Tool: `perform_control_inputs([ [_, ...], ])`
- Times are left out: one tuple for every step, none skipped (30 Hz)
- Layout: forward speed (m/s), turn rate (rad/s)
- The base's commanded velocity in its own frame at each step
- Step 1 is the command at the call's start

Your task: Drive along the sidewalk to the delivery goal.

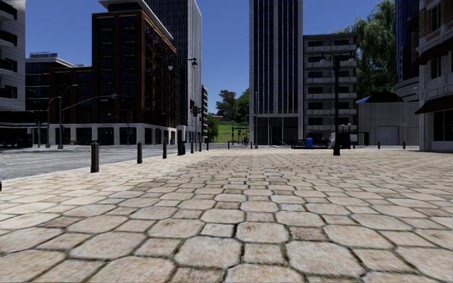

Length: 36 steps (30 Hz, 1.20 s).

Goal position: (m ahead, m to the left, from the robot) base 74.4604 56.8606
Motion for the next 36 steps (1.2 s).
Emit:
perform_control_inputs([
  [2.00,0.00],
  [2.00,0.00],
  [2.00,0.00],
  [2.00,0.00],
  [2.00,0.00],
  [2.00,0.00],
  [2.00,0.00],
  [2.00,0.00],
  [2.00,0.00],
  [2.00,0.00],
  [2.00,0.00],
  [2.00,0.00],
  [2.00,0.00],
  [2.00,0.00],
  [2.00,0.00],
  [2.00,0.00],
  [2.00,0.00],
  [2.00,0.00],
  [2.00,0.00],
  [2.00,0.00],
  [2.00,0.00],
  [2.00,0.00],
  [2.00,0.00],
  [2.00,0.00],
  [2.00,0.00],
  [2.00,0.00],
  [2.00,0.00],
  [2.00,0.00],
  [2.00,0.00],
  [2.00,0.00],
  [2.00,0.00],
  [2.00,0.00],
  [2.00,0.00],
  [2.00,0.00],
  [2.00,0.00],
  [2.00,0.00],
])
